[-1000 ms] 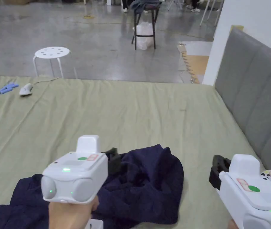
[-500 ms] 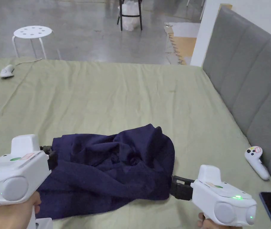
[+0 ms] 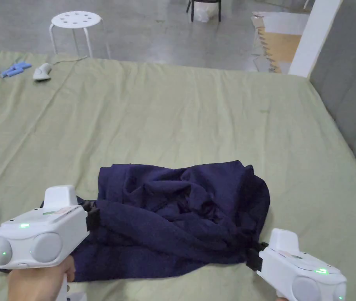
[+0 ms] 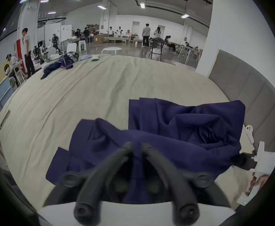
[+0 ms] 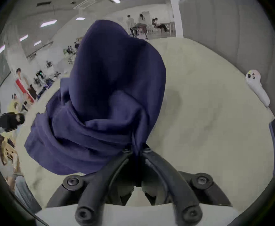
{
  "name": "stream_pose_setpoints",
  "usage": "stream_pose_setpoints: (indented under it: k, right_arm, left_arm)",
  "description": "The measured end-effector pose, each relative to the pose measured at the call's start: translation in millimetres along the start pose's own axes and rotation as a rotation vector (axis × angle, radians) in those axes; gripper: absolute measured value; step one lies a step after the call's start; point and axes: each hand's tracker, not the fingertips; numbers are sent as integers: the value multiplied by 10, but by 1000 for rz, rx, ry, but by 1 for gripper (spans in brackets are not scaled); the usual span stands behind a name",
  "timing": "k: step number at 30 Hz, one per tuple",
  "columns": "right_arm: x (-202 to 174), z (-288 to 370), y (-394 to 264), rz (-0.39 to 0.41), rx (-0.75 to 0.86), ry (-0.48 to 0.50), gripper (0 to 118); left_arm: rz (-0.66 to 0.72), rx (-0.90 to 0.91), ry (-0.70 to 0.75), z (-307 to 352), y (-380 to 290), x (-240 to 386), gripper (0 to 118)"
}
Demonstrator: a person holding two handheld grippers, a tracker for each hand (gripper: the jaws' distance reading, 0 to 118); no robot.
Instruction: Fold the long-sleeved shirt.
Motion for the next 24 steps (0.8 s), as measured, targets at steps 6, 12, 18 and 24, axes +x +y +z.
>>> stream_pose_setpoints:
  k: [6, 12, 18, 24]
  right_arm:
    - [28, 122, 45, 43, 25, 5, 4]
    - [94, 71, -12, 70, 31, 18, 4]
    - [122, 112, -65, 78, 29, 25, 4]
    - [15, 444, 125, 65, 154, 26, 3]
  left_arm:
    - [-22, -37, -23, -763, 596, 64, 110]
    - [50, -302, -46, -1736, 907, 80, 105]
    - [9, -262, -97, -1716, 825, 74, 11]
    - [44, -132, -146, -1061, 978, -41, 10]
